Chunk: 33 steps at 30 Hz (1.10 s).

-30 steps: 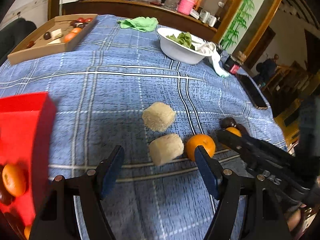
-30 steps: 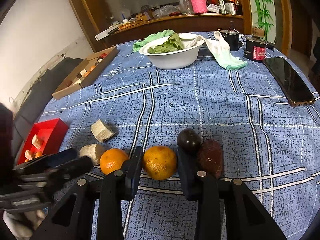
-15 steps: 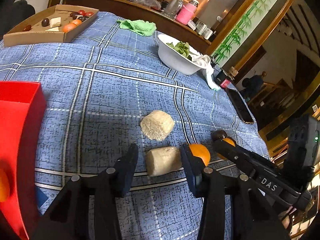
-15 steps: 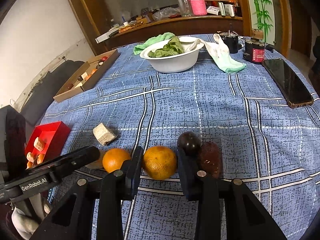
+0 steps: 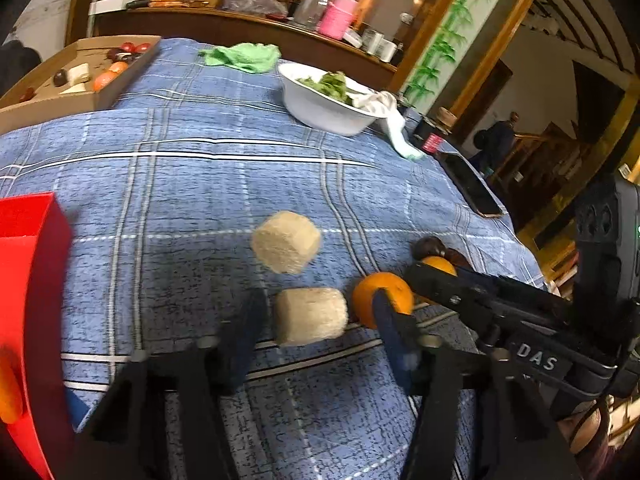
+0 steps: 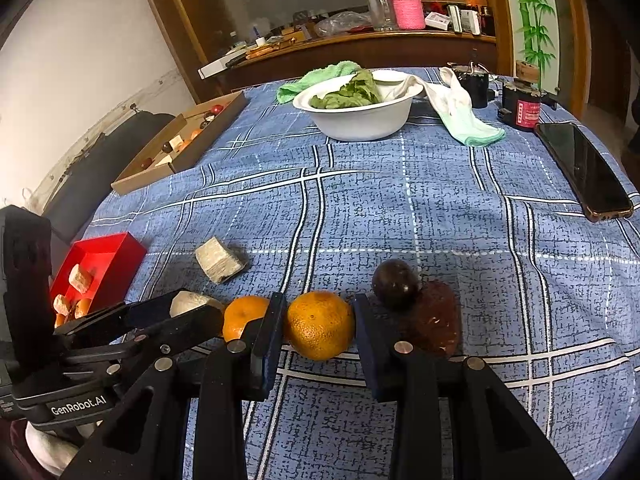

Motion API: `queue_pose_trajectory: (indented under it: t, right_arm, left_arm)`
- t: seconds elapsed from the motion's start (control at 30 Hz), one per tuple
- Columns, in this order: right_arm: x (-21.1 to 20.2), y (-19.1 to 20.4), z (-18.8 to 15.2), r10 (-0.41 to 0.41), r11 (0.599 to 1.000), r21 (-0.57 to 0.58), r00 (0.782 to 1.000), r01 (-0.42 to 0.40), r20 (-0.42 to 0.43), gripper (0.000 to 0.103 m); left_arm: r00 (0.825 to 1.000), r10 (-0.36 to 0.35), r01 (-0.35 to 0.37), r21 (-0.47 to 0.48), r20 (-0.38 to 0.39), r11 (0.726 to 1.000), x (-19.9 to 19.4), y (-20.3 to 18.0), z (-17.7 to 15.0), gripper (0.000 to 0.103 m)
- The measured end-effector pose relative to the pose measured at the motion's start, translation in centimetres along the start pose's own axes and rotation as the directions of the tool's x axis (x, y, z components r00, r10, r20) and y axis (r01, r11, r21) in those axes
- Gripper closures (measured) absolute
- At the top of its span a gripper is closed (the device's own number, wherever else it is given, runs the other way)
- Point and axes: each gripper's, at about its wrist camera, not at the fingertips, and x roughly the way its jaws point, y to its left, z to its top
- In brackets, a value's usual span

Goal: Organize fruits
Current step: 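Grasp a mandarin orange with the right tool while the left tool closes on a white cylindrical cake, then carry the mandarin and cylindrical cake over the red tray and open both tools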

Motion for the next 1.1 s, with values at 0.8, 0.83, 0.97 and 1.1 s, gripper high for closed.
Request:
queue_pose_trajectory:
  t: [0.8, 0.83, 0.97, 1.1]
  right_arm:
    - [-5.3, 7.4, -0.7, 0.138, 0.990, -0.010, 0.990, -0.138, 0.038, 0.067]
    - [-5.4, 9.0, -0.8, 0.154, 0.988, -0.039, 0.988, -0.153, 0.029, 0.066]
    - [-4.5, 14.2, -1.3, 0.199, 0.973, -0.119, 0.980, -0.199, -0.014, 0.066]
    - [-2.4, 19.1, -2.3, 0.226, 0.953, -0.190, 0.971, -0.236, -0.074, 0.066]
  left_arm:
    - [0.972, 0.007, 0.053, -0.246, 0.234, 0.968, -15.3, 7.4, -3.7, 0.069]
    - [0.969, 0.051, 0.017, -0.272, 0.242, 0.962, -16.6, 8.6, -4.2, 0.069]
    - [0.936, 0.254, -0.149, -0.377, 0.245, 0.914, -21.4, 13.3, -6.6, 0.069]
    - [0.908, 0.367, -0.252, -0.438, 0.202, 0.863, -23.0, 16.5, -8.6, 0.068]
